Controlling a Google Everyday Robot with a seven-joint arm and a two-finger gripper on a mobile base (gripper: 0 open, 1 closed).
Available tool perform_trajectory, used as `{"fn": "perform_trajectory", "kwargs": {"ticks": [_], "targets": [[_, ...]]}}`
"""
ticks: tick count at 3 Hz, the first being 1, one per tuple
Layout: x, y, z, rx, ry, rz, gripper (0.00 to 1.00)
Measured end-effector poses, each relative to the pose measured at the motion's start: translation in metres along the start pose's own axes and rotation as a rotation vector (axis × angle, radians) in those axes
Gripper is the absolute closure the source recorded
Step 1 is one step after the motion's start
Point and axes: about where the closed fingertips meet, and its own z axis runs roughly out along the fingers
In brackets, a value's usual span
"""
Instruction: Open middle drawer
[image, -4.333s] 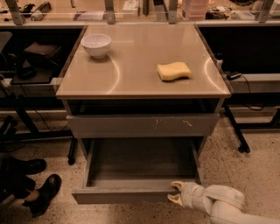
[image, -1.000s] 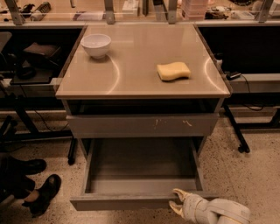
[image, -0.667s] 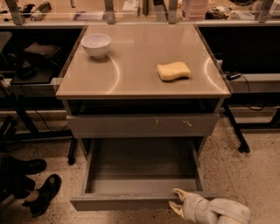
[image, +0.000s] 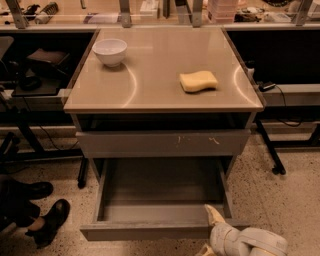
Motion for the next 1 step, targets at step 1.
{"fn": "perform_trajectory", "kwargs": {"ticks": [1], "targets": [[0.0,0.0,0.0,0.0,0.0,0.0,0.0]]}}
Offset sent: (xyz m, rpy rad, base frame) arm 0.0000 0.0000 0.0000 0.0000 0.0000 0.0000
